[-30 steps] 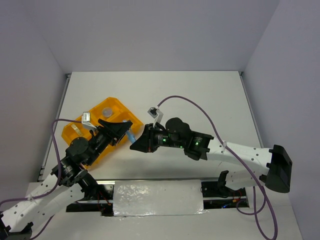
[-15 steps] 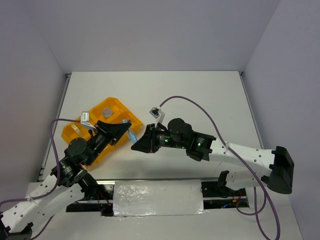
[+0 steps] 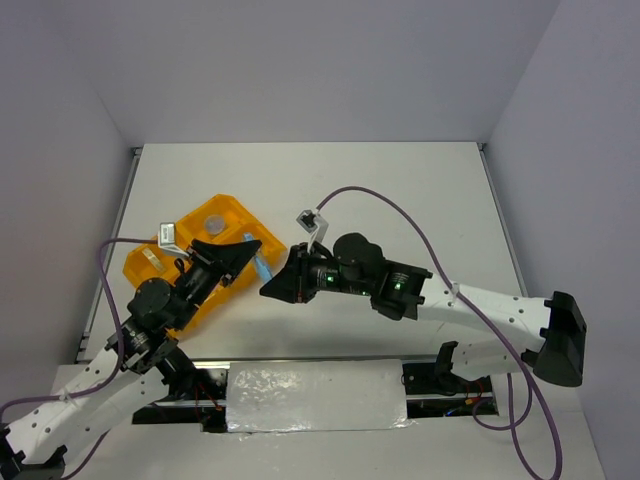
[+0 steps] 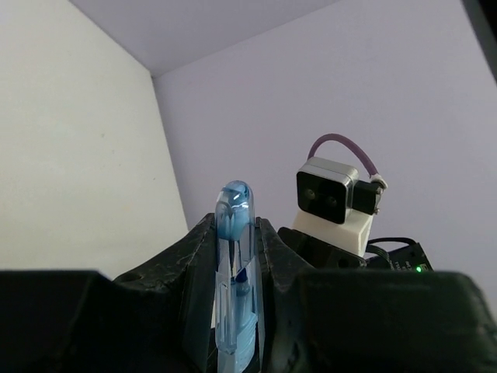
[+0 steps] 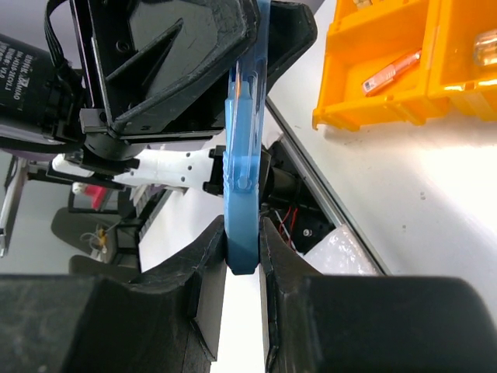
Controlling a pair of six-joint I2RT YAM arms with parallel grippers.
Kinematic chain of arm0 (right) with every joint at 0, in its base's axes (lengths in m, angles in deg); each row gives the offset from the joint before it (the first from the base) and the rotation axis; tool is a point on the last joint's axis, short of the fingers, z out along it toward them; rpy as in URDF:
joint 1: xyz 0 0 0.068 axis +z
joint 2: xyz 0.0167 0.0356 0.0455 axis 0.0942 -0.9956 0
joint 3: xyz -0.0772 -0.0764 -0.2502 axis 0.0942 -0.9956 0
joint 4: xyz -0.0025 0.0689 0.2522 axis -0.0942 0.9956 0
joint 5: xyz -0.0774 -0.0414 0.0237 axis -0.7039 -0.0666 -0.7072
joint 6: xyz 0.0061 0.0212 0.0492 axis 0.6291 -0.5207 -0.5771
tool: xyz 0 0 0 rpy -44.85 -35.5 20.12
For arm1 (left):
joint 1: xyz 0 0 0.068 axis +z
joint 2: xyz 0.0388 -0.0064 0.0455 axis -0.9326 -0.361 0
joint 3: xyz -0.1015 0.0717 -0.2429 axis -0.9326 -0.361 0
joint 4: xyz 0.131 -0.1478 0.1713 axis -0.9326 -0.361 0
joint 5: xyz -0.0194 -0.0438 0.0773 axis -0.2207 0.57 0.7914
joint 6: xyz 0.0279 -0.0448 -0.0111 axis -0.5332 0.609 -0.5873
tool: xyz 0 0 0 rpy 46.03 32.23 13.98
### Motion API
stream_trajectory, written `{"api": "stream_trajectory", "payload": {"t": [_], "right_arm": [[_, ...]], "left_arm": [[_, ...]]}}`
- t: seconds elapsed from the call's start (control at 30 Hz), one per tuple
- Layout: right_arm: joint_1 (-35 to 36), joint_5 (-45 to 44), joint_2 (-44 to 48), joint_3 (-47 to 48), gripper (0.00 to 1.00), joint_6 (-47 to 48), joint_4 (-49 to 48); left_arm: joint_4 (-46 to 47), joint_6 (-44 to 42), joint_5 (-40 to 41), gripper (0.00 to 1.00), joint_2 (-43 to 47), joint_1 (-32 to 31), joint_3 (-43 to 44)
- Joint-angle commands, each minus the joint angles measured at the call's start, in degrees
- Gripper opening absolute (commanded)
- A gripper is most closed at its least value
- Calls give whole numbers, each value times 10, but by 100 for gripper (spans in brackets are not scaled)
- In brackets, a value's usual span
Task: Sort the stationery into containers
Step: Close the pen cap on the pen, then place the pen in the storage box.
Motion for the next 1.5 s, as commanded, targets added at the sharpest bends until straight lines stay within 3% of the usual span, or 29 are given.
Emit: {"api": "stream_trajectory", "payload": {"t": [0.0,0.33,0.5,0.6,0.77,0.83,0.87,0.93,0.97,1.07,1.27,1.4,1.47], "right_arm": [[-3,-43,-12,59,0,32,-42],[-69,-22,-68,166,0,54,-78],[-115,34,-131,265,0,37,-87],[-117,46,-172,339,0,41,-63],[-118,64,-181,313,0,50,-63],[-118,79,-171,256,11,55,-84],[-118,80,-159,234,24,55,-90],[-121,98,-147,175,42,55,-118],[-124,102,-136,142,61,53,-124],[-134,113,-110,92,75,48,-133],[-159,108,-57,31,80,68,-96],[-172,49,29,-17,81,87,-36],[-173,36,59,-44,81,93,-27]], "left_arm": [[53,-14,-65,0,10,-6,-27],[52,-70,-124,0,26,-7,-60],[86,-56,-171,0,54,-8,-145],[54,-63,-164,0,90,-8,-161],[-130,-106,-95,0,144,-8,-94],[-206,-120,-21,0,143,-8,-31],[-274,-124,4,0,131,-7,-11],[-327,-133,66,0,110,-8,46],[-364,-136,82,0,83,-8,63],[-423,-160,130,0,10,-7,148],[-522,-122,272,0,-80,-8,207],[-706,-26,391,0,-197,-4,280],[-733,-17,427,0,-230,8,290]]}}
